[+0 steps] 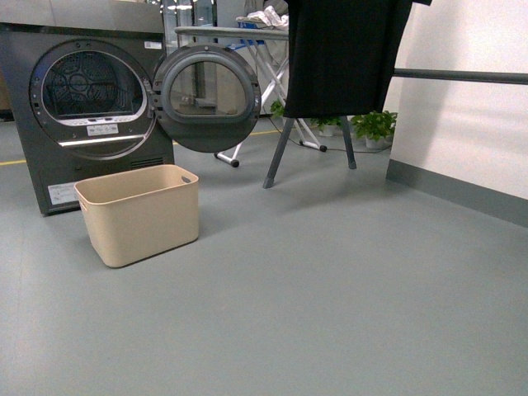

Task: Move hamper under clothes hanger

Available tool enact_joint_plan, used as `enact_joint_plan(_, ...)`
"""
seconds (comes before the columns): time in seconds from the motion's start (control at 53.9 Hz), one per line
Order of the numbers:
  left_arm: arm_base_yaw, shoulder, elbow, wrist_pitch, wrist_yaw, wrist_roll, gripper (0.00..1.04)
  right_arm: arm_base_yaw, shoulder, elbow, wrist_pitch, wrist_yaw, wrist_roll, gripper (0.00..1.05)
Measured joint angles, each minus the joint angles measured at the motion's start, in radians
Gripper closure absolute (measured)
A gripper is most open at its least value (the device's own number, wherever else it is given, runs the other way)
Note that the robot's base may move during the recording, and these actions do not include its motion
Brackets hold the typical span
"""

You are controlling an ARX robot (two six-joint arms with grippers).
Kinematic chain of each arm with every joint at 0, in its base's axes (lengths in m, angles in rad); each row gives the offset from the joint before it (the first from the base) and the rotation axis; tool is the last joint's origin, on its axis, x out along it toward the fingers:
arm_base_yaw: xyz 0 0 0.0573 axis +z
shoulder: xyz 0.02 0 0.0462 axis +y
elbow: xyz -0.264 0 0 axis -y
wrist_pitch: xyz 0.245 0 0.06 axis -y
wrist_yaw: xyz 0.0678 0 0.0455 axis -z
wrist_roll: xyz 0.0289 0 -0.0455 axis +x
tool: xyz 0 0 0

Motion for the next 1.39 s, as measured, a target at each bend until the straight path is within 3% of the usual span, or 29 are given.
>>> enact_joint_plan(1.391,0.000,-0.001,0.000,0.000,0.000,0.000,0.07,0.000,0.000,0.000,0.000,0.000,0.000,0.07)
